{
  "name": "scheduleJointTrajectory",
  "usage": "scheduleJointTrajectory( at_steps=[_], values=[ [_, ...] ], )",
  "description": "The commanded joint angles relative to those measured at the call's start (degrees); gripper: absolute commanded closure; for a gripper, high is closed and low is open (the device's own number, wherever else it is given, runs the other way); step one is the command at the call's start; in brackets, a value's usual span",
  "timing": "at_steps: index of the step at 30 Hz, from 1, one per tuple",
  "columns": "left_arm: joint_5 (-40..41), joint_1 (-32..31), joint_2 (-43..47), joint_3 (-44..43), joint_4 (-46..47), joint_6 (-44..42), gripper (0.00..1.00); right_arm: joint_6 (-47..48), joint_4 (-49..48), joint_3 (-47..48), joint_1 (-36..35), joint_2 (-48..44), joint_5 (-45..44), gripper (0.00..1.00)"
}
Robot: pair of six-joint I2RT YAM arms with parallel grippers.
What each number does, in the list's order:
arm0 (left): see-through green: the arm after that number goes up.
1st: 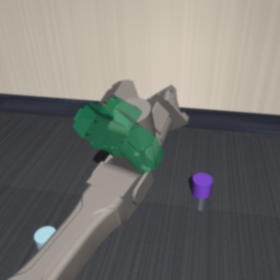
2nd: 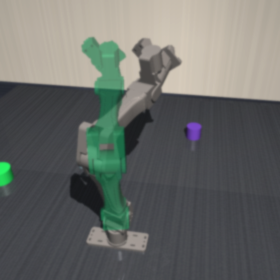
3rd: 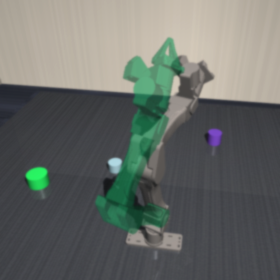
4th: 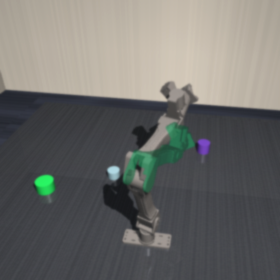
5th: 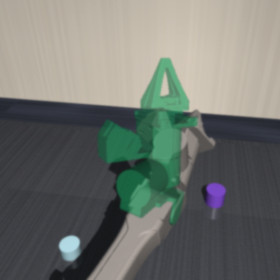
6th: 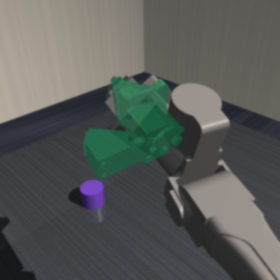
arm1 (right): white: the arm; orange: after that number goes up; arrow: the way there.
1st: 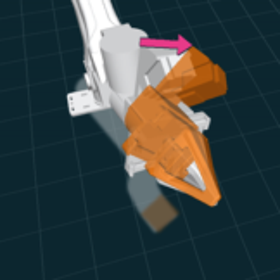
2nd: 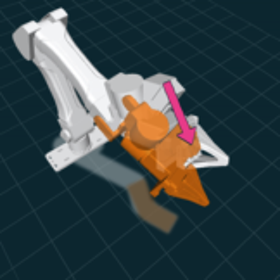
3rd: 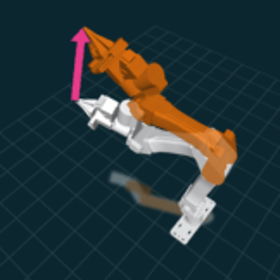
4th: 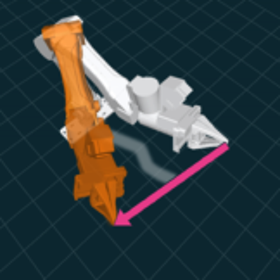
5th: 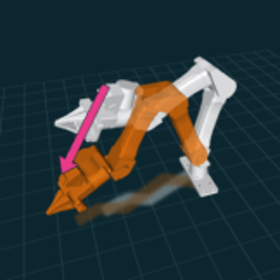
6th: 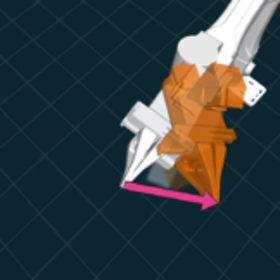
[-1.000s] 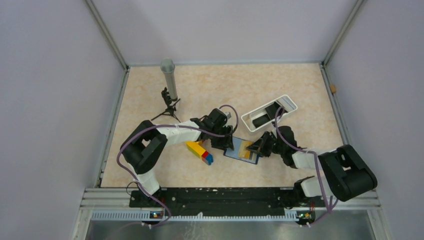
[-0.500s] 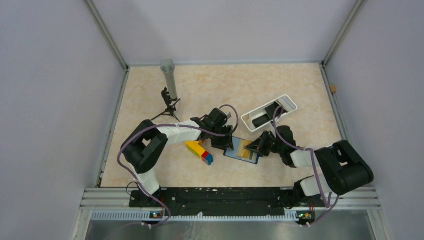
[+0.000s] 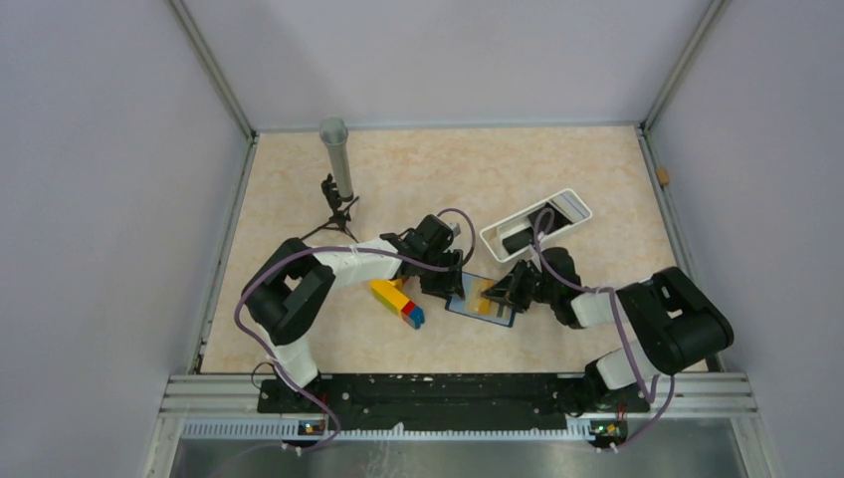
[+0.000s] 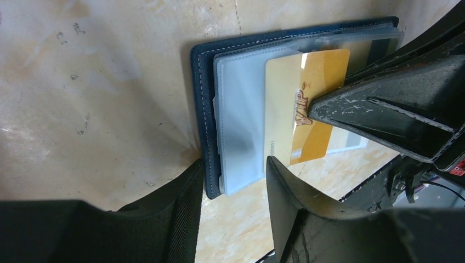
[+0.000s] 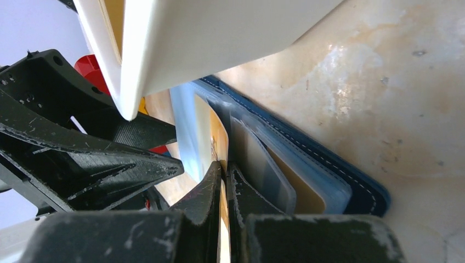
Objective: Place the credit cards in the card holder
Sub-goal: Insert the credit card into the card holder.
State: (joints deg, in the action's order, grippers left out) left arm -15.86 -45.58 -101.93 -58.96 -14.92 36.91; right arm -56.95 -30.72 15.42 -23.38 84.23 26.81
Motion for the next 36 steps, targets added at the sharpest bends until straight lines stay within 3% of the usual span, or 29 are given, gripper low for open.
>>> scheduleJointTrajectory(
  at_steps=[1, 9, 22, 30, 36],
  values=[
    [-0.49, -0.41, -1.97, -0.39, 0.11, -1.18, 0.53, 0.76, 3.68, 0.0, -2.83, 2.69, -5.15, 1.0],
    [-3.49, -0.39, -0.4, 1.77, 3.74, 1.17, 0.54, 2.54, 8.97, 3.24, -7.07, -1.39, -11.48, 0.87],
    [-2.39, 0.36, 2.84, 2.01, 3.75, 2.32, 0.48, 10.34, 36.98, 9.52, -7.22, -20.59, -22.37, 0.55],
    [-5.23, 0.31, 1.93, 2.38, 7.5, 4.36, 0.48, 10.13, 40.66, 9.27, -7.22, -21.54, -23.65, 0.52],
    [-6.86, 0.27, 0.49, 2.86, 9.2, 5.1, 0.51, 8.8, 36.05, 8.64, -7.51, -17.91, -19.66, 0.64]
  ],
)
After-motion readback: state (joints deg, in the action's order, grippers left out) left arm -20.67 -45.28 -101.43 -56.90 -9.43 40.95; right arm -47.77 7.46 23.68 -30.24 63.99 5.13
